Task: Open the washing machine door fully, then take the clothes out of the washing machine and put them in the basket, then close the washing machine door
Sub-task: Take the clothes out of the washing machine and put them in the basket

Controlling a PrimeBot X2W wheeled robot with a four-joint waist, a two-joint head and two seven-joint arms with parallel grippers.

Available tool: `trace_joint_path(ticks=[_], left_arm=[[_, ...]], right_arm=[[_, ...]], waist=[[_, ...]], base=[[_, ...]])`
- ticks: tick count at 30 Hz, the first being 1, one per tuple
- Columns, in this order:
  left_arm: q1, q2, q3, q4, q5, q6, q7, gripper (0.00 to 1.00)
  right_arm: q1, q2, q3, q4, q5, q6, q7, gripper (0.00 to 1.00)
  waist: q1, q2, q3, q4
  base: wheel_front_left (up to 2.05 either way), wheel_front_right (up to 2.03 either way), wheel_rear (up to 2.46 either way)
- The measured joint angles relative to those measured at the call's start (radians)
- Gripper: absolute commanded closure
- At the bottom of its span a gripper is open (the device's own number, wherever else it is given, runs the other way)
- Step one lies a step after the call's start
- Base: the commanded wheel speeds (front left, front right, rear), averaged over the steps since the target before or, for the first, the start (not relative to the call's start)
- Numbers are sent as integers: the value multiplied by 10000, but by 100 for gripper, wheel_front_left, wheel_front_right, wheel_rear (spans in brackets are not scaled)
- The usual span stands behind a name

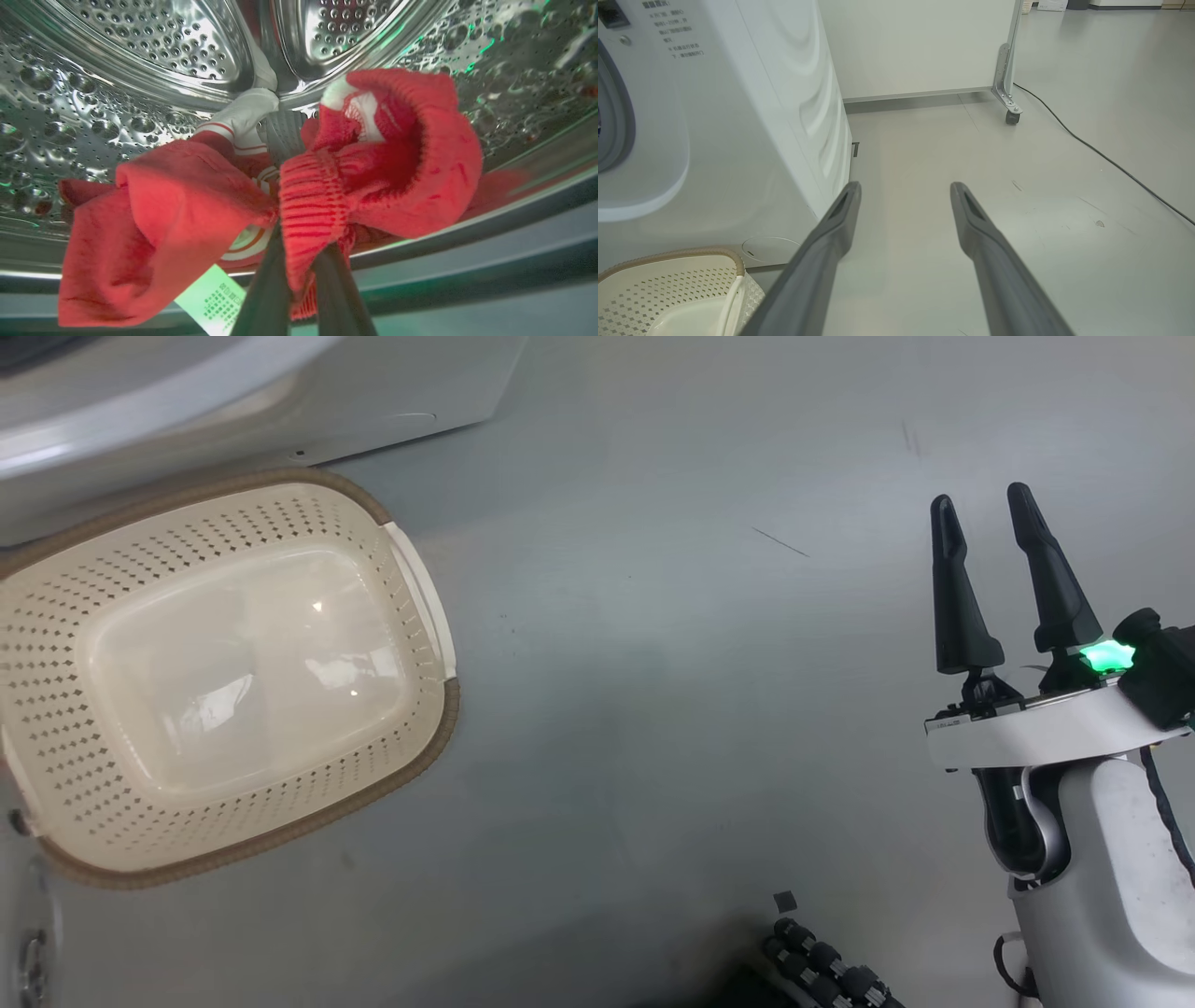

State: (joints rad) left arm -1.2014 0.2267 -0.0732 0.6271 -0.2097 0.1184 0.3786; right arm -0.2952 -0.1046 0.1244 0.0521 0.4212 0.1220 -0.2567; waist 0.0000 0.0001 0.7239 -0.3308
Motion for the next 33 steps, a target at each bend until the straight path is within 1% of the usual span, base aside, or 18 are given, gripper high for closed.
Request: trace_joint_path(ticks=[8,23,27,28,33], left_arm=[[162,-424,403,-242,-44,0,-1279,100],[1844,-1544,696,-1197,-132,0,-4063,100],[2365,-1678,681,-1501,-134,0,-4775,100],[2621,-1755,635,-1651,-132,0,-5124,100],[3313,-1818,476,-2046,-132,0,-5868,100]], right_arm=[[0,-263,-113,-56,-102,0,0,0],[256,-777,-259,-201,-493,0,0,0],[396,-848,-242,-234,-556,0,0,0],[481,-880,-234,-234,-593,0,0,0],[753,-905,-201,-222,-663,0,0,0]], waist=[[0,0,-185,473],[0,0,-832,1414],[0,0,-1083,1651],[0,0,-1222,1762],[0,0,-1620,2012]], base=[[0,0,0],[0,0,0],[0,0,0],[0,0,0],[0,0,0]])
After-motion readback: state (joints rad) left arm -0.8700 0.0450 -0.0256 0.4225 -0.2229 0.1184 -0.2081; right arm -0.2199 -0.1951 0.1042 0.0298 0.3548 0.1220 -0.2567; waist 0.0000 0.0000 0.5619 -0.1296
